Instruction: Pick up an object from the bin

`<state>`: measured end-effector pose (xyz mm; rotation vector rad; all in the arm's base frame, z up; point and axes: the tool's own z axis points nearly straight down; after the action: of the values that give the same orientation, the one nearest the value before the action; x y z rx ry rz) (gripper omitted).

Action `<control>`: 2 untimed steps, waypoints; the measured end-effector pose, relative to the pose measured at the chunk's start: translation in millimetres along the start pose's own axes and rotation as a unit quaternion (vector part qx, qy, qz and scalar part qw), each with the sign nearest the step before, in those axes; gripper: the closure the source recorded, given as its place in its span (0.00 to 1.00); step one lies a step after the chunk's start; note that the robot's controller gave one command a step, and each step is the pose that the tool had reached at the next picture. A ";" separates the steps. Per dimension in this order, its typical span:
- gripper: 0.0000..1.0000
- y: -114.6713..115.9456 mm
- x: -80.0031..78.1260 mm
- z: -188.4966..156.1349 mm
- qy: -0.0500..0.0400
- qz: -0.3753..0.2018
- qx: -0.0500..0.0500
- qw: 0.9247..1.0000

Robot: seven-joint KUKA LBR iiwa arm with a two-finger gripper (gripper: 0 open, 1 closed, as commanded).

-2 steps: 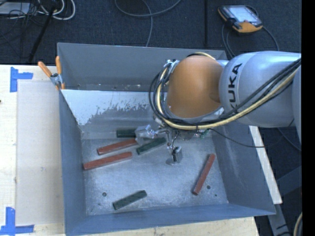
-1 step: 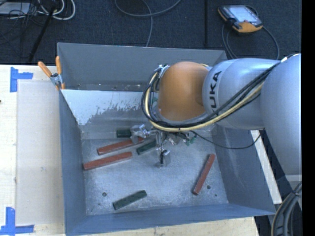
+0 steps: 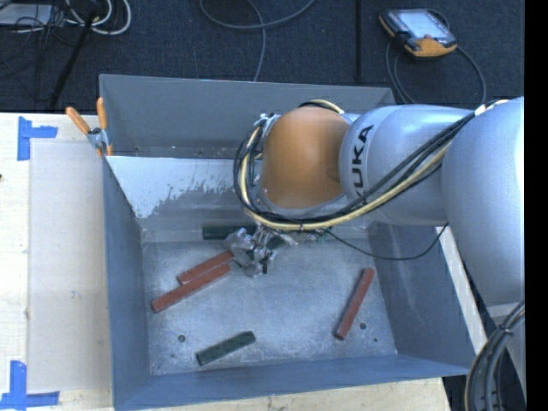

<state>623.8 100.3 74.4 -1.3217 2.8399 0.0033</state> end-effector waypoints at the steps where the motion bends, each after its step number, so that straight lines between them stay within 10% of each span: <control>1: 0.00 0.1 2.7 3.4 0.003 0.001 -0.001 1.000; 2: 0.00 0.1 2.7 3.4 0.003 0.001 -0.001 1.000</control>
Offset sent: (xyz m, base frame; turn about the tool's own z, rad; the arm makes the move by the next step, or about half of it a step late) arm 0.0000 0.0000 0.0000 0.0000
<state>622.0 98.3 70.9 -1.3218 2.8464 0.0013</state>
